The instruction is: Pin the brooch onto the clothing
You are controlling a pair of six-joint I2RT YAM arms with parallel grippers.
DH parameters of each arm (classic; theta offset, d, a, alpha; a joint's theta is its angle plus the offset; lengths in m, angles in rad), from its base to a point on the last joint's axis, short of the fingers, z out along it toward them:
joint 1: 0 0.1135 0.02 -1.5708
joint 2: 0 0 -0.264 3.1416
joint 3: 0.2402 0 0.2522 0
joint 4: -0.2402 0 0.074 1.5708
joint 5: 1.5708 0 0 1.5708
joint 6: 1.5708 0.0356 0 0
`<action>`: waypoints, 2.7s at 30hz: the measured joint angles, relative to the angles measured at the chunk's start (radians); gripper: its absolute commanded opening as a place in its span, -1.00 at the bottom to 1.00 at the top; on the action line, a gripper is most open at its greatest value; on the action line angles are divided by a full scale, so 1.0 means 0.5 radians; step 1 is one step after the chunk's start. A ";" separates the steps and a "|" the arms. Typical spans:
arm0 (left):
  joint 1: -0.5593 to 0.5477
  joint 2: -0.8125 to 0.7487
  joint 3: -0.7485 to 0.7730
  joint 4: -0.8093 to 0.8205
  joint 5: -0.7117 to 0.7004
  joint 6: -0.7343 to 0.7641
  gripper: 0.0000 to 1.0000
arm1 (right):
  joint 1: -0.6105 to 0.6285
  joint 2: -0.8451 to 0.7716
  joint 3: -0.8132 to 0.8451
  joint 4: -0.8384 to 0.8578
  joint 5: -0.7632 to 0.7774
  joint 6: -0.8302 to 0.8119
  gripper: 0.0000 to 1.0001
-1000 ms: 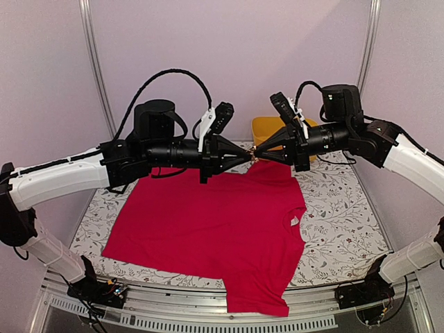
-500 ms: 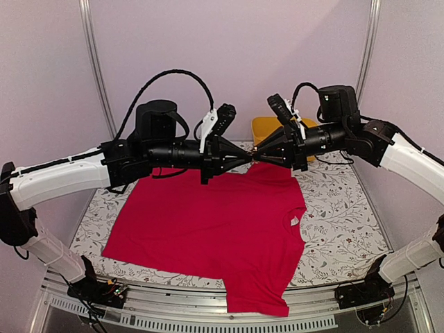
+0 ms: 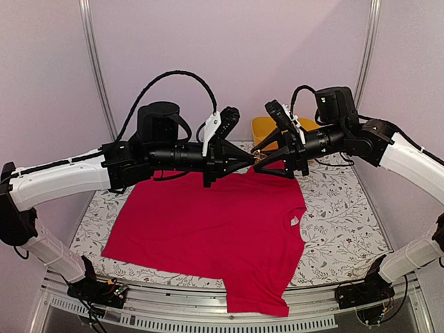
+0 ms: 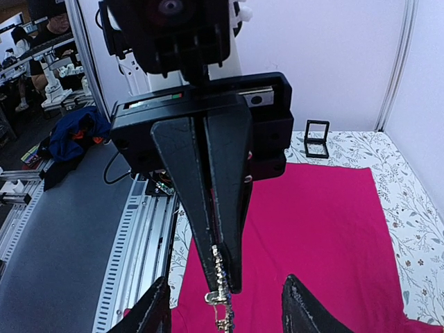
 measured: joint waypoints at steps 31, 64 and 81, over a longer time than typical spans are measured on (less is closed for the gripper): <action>0.000 0.000 0.000 0.000 -0.011 0.002 -1.00 | -0.001 -0.084 0.009 -0.086 0.149 0.018 -0.73; -0.008 -0.014 0.000 -0.017 -0.100 0.073 -1.00 | 0.030 0.039 0.019 -0.107 -0.039 -0.037 0.09; -0.099 -0.169 -0.016 -0.211 -0.514 0.506 -1.00 | 0.030 -0.247 0.021 -0.280 0.491 -0.166 0.08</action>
